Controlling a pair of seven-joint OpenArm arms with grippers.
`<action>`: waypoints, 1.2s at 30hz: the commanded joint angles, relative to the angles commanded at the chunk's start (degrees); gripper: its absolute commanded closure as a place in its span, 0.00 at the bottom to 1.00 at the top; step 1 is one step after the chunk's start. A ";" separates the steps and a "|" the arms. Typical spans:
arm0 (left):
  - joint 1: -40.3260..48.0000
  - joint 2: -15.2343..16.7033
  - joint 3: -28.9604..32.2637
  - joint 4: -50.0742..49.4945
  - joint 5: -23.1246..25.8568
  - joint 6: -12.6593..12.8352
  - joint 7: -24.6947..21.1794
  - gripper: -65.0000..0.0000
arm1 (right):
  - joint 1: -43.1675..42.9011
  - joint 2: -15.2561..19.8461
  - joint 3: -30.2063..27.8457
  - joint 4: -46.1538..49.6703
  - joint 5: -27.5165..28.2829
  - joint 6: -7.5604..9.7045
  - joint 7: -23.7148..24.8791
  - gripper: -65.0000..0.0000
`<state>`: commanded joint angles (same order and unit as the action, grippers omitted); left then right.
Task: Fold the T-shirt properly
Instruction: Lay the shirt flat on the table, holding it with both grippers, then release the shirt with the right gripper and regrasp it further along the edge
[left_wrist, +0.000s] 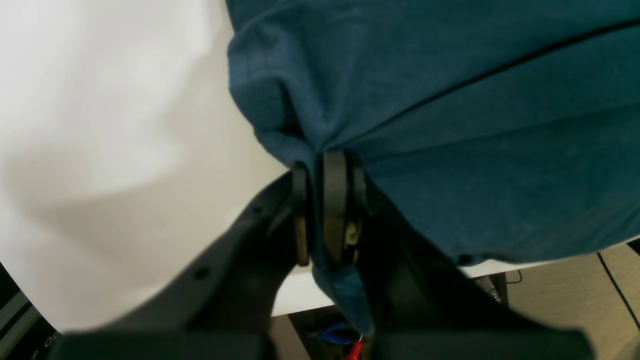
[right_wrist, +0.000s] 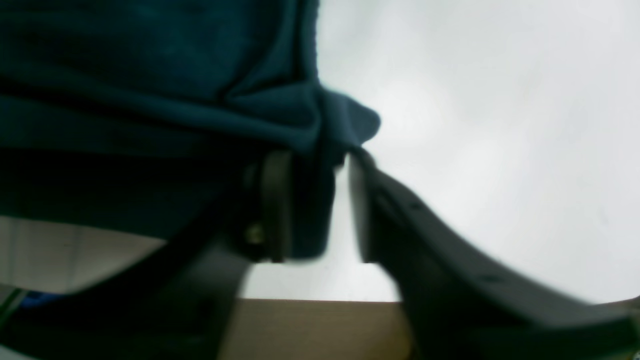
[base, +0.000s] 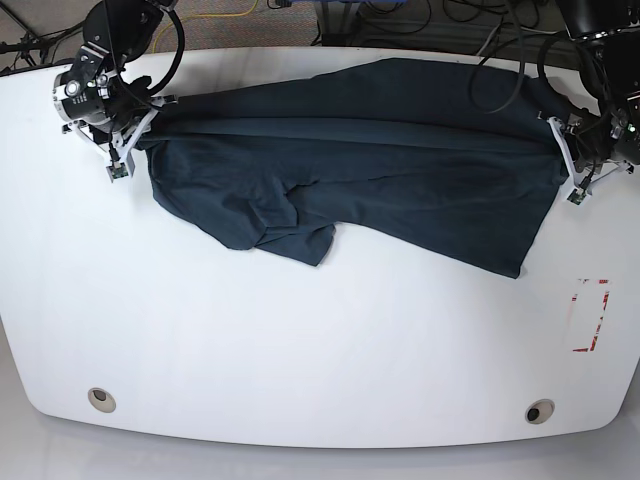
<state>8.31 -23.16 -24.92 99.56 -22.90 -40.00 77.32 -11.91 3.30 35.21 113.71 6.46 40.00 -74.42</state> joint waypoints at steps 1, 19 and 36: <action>-0.09 0.00 0.00 0.00 0.09 0.00 0.00 0.99 | 0.09 -0.35 0.00 0.09 0.00 0.00 0.00 0.42; -0.18 0.00 0.00 0.00 0.35 0.00 0.00 0.99 | 7.65 -1.85 -0.79 1.67 10.37 0.00 -0.09 0.34; -0.35 0.26 3.08 0.00 0.44 0.00 0.00 0.99 | 21.89 -1.76 -12.84 -13.45 2.11 0.00 3.52 0.36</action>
<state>7.96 -22.90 -21.85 99.56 -22.46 -40.00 77.32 9.98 1.54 22.37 100.26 8.57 40.00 -70.90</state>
